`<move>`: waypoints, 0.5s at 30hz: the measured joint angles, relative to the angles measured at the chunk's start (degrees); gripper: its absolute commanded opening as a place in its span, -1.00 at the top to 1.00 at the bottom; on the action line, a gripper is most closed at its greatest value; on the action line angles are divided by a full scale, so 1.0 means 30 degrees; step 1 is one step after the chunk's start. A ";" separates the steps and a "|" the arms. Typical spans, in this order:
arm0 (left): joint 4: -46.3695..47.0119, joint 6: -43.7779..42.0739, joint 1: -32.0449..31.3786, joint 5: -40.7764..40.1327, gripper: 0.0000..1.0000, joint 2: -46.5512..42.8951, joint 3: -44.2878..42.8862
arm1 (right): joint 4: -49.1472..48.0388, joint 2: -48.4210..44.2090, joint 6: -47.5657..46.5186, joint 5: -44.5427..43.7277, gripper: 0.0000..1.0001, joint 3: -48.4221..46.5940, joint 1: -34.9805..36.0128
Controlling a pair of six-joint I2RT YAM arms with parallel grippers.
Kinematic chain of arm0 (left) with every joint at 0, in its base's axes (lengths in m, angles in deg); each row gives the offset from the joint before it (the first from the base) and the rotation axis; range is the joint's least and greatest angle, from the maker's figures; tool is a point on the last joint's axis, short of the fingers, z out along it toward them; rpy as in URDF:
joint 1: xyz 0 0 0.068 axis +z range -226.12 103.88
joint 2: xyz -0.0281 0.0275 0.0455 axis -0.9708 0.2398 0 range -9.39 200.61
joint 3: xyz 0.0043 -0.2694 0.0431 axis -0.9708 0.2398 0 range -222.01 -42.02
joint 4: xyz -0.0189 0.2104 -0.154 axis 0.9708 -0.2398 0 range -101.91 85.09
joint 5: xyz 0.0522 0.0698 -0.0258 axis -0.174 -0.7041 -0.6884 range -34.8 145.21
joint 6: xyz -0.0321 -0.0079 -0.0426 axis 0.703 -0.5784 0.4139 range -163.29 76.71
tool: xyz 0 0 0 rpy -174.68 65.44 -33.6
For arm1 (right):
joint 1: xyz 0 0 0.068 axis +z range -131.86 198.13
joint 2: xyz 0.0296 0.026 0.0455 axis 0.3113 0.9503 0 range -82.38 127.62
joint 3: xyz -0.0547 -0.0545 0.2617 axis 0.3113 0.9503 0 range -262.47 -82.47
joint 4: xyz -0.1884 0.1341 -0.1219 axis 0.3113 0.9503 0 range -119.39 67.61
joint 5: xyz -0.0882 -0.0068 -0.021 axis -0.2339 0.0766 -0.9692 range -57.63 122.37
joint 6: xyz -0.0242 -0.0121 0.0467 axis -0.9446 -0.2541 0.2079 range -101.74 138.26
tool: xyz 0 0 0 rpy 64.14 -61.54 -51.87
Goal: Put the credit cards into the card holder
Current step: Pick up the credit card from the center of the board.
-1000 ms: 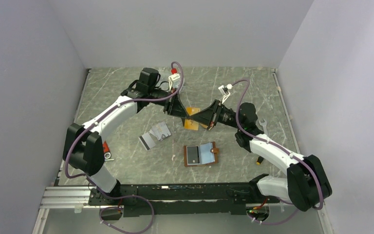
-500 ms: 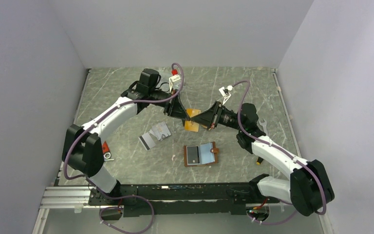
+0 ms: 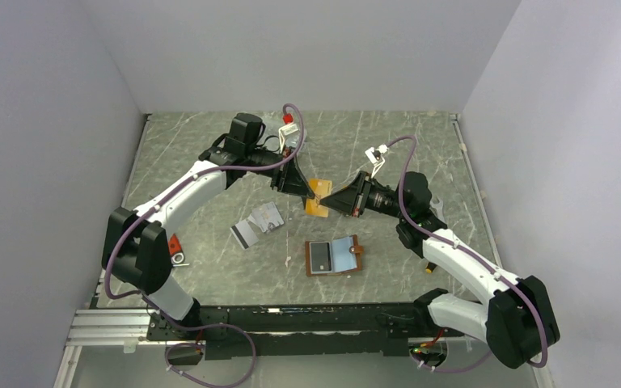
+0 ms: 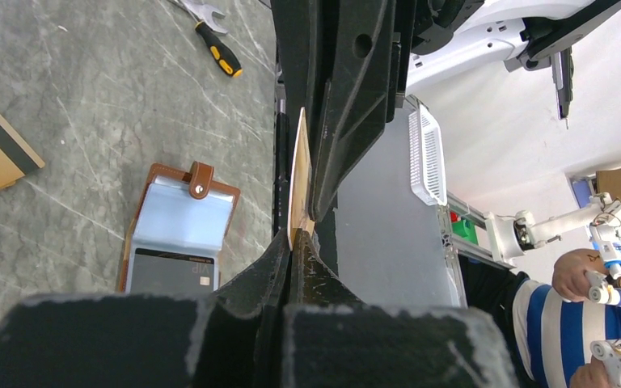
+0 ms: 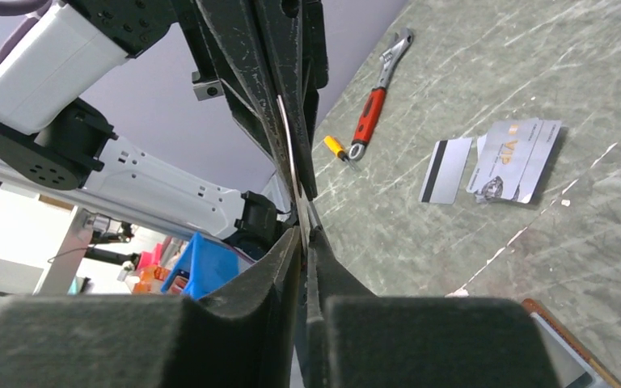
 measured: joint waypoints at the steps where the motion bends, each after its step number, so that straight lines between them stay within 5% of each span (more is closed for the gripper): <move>1: -0.0022 0.0000 0.0007 0.0000 0.99 -0.0007 0.0000 | 0.0066 0.0000 -0.0044 -0.0007 0.98 0.0000 0.0000; 7: -0.0109 -0.0058 0.0000 -0.0022 0.89 -0.0007 0.0000 | 0.0182 0.0000 -0.0109 -0.0015 1.00 0.0000 -0.0029; 12: -0.0066 -0.0138 0.0000 -0.0481 0.14 -0.0007 0.0102 | 0.0160 -0.0022 0.0109 0.0102 1.00 0.0000 -0.0153; 15: -0.1217 -0.1137 0.0022 -0.1523 0.00 -0.0007 0.0117 | 0.1413 -0.0211 -0.0284 0.0321 1.00 -0.0058 -0.0415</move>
